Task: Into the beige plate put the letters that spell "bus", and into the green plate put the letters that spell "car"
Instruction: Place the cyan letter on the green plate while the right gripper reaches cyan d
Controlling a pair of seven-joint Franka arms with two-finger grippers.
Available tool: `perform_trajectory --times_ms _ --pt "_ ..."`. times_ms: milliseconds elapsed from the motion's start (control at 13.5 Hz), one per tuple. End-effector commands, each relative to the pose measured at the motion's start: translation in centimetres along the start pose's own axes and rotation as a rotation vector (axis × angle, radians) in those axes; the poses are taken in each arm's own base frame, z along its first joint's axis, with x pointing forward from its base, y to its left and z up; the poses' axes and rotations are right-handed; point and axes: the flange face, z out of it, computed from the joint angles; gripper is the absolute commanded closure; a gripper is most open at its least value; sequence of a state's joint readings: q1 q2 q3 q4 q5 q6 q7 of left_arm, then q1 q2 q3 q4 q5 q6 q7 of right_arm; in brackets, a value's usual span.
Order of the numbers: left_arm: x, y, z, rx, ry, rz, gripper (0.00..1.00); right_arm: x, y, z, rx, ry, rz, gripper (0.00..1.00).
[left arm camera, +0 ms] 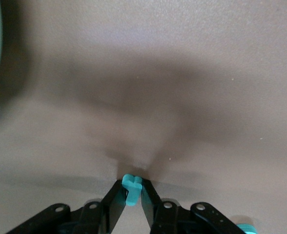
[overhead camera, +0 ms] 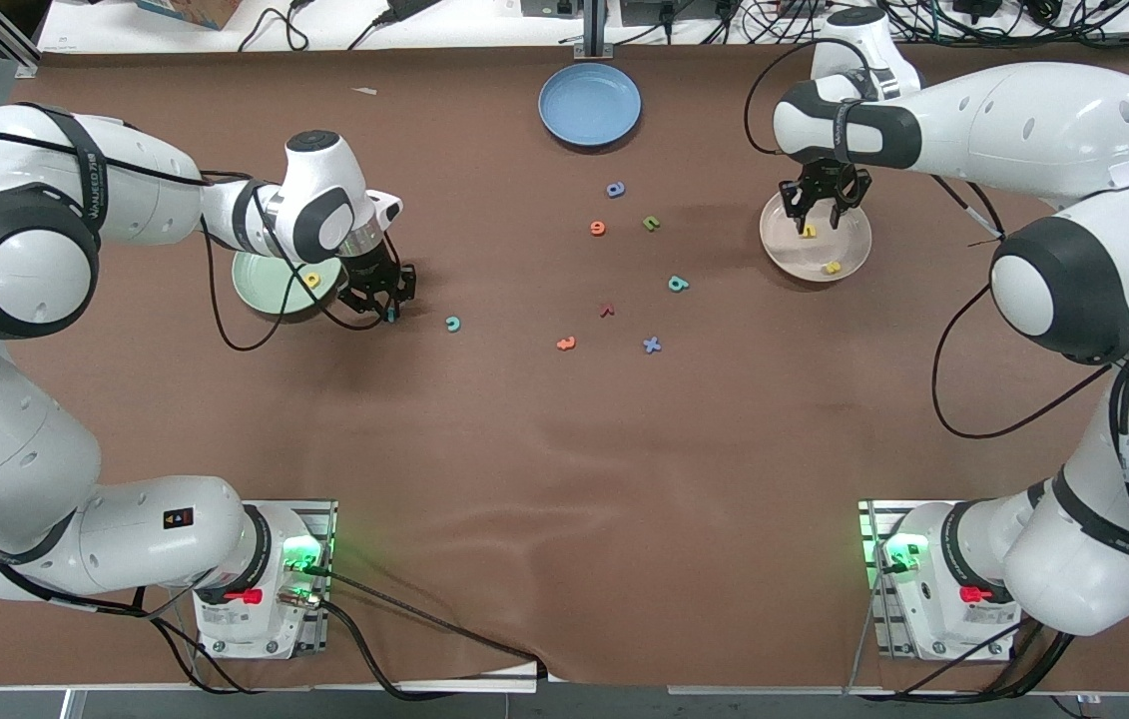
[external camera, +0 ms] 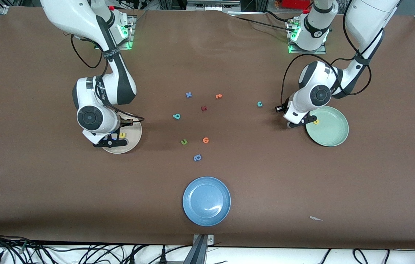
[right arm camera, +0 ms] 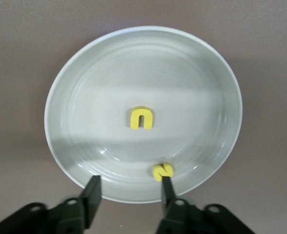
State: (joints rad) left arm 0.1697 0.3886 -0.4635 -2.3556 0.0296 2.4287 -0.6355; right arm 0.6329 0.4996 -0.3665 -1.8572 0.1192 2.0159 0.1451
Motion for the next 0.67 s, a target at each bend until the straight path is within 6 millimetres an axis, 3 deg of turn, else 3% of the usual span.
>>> perform_trajectory --times_ms 0,222,370,444,593 --pt "-0.4 0.2 0.8 -0.004 -0.018 -0.015 0.87 -0.4 -1.3 -1.8 0.022 0.029 0.022 0.00" --pt "-0.1 0.3 -0.8 -0.007 0.008 -0.013 0.91 -1.7 -7.6 -2.5 0.030 0.071 0.086 0.02" --pt "0.4 0.0 -3.7 -0.006 0.042 -0.015 0.94 -3.0 -12.7 -2.1 0.058 0.113 0.184 0.08" --pt "0.9 -0.2 -5.3 0.008 0.038 -0.012 0.95 -3.3 -14.2 -1.8 0.083 0.137 0.274 0.08" --pt "3.1 -1.8 -8.9 0.031 -0.008 -0.007 0.96 -4.8 -18.1 -0.6 0.141 0.171 0.417 0.08"
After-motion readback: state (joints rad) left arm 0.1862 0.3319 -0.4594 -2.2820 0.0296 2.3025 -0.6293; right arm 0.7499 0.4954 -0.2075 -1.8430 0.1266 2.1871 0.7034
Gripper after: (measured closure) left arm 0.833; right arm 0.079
